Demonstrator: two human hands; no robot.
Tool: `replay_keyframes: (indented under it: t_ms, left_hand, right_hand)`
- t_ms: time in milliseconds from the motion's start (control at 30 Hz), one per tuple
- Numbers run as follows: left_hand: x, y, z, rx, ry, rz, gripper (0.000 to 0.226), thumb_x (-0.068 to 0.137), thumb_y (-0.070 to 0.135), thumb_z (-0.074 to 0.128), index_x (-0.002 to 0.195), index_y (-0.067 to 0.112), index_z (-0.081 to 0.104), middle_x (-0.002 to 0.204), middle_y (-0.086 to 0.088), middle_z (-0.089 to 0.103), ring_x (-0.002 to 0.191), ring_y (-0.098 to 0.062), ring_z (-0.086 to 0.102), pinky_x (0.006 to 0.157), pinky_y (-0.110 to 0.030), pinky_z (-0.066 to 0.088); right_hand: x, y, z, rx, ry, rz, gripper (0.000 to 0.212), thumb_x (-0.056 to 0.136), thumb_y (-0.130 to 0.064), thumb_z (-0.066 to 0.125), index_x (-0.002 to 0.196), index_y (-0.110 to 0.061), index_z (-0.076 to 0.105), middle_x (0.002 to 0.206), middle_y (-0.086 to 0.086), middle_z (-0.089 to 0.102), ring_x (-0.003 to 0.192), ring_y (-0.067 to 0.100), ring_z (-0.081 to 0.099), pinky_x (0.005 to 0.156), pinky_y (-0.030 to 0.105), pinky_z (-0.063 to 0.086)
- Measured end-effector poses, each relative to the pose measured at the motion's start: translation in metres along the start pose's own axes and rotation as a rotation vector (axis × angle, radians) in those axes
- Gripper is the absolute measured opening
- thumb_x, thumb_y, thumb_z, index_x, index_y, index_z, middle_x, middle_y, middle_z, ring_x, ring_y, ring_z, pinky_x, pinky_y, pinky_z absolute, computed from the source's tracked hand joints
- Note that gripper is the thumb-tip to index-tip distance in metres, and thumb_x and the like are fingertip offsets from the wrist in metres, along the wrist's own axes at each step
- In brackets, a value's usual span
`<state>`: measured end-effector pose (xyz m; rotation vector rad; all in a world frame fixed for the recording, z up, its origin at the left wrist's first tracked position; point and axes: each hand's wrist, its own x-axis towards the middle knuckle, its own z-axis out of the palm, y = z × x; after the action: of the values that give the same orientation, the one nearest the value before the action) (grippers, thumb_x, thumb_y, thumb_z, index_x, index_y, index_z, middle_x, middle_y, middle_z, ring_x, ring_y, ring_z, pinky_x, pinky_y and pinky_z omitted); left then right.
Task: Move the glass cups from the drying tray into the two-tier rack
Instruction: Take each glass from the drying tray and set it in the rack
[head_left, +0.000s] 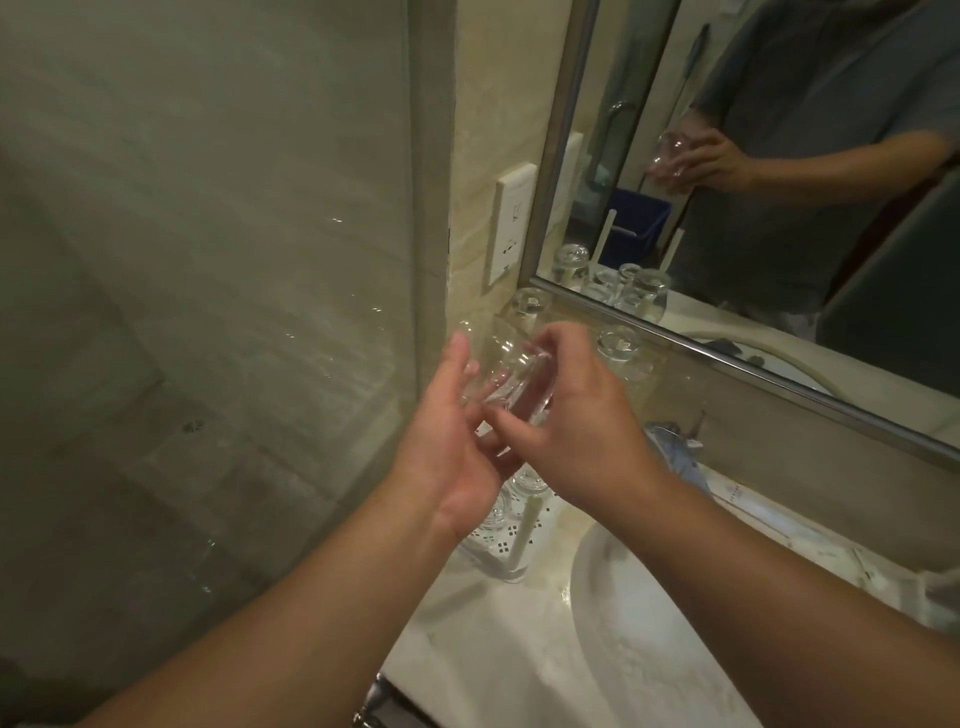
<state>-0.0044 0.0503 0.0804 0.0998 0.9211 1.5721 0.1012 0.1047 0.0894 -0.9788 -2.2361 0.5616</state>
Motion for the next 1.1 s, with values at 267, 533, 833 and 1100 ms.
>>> replay_keyframes:
  t_ms: [267,533,833,1100]
  left_hand:
    - [0.001,-0.016,0.011,0.173,-0.048,0.182,0.072,0.063,0.042,0.080,0.131,0.031,0.057,0.111,0.007,0.075,0.100,-0.022,0.071,0.072,-0.035,0.055]
    - [0.008,-0.033,0.012,0.384,-0.085,0.365,0.067,0.075,0.014,0.081,0.133,0.032,0.056,0.124,0.001,0.066,0.108,-0.012,0.069,0.081,-0.029,0.054]
    - [0.009,-0.051,0.018,0.568,-0.128,0.450,0.072,0.068,0.019,0.085,0.127,0.046,0.055,0.129,0.013,0.064,0.119,-0.007,0.063,0.090,-0.026,0.053]
    - [0.010,-0.097,0.043,0.688,-0.200,0.389,0.071,0.064,0.024,0.085,0.122,0.053,0.057,0.130,0.014,0.063,0.122,-0.009,0.061,0.101,-0.039,0.052]
  right_hand:
    - [-0.012,0.020,-0.008,0.037,-0.007,0.083,0.074,0.073,-0.037,0.082,0.128,-0.028,0.033,0.114,-0.013,0.051,0.106,0.004,0.051,0.085,0.014,0.039]
    - [-0.021,0.030,-0.013,0.124,-0.049,0.168,0.087,0.076,-0.038,0.079,0.143,-0.031,0.024,0.131,-0.012,0.053,0.121,0.007,0.052,0.098,0.028,0.045]
    - [-0.039,0.044,-0.026,0.182,-0.069,0.260,0.108,0.076,-0.031,0.081,0.154,-0.033,0.006,0.152,-0.011,0.038,0.136,0.008,0.041,0.108,0.028,0.038]
    - [-0.074,0.079,-0.052,0.244,0.052,0.390,0.101,0.075,-0.027,0.083,0.153,-0.031,0.019,0.150,-0.012,0.042,0.133,0.005,0.044,0.109,0.034,0.041]
